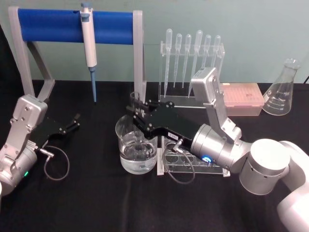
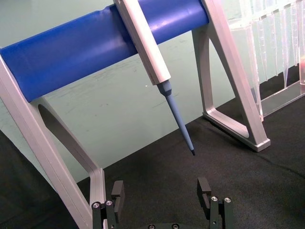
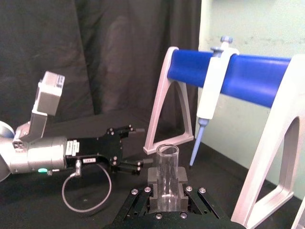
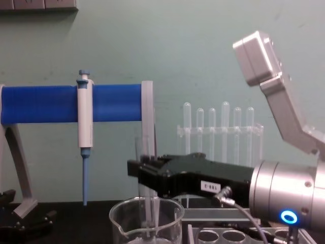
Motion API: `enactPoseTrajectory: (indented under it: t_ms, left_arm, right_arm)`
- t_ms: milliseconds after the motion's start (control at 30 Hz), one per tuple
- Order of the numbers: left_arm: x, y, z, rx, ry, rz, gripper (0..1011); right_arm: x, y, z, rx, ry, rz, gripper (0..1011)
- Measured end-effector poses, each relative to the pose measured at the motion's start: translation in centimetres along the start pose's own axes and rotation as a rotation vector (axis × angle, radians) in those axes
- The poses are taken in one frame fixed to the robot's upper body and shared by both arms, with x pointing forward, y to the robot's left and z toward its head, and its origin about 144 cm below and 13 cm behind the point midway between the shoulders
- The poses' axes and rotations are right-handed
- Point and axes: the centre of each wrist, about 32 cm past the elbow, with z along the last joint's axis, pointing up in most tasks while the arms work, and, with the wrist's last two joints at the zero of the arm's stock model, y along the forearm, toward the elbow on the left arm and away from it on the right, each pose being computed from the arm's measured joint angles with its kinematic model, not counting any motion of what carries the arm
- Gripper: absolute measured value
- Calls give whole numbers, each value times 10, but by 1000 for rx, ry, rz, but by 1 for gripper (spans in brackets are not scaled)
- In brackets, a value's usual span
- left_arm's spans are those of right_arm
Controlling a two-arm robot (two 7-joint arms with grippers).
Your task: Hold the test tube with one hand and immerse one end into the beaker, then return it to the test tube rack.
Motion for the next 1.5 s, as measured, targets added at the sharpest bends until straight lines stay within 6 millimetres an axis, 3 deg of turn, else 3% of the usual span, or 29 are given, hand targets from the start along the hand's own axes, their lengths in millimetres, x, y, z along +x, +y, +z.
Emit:
enactPoseTrajectory:
  t_ms: [200,533,733,867,1033,1233,1500]
  left_arm:
    - [0,0,0,0,0,0,1000]
    - [0,0,0,0,0,0,1000]
    - [0,0,0,0,0,0,1000]
    - [0,0,0,0,0,0,1000]
    - [0,0,0,0,0,0,1000]
    - [0,0,0,0,0,0,1000]
    - [0,0,0,0,0,0,1000]
  right_arm:
    - [1,-1,16,23,-21,-1,224]
    - [2,-7,67,80,-92,-3,224]
    - [0,-21,89,113,-129,-23,224]
    - [-1,-44,95,123,-143,-65,224]
    - [-1,-71,91,104,-137,-119,224]
    - [0,-95,62,65,-100,-175,224]
    - [2,-97,20,50,-34,-190,224]
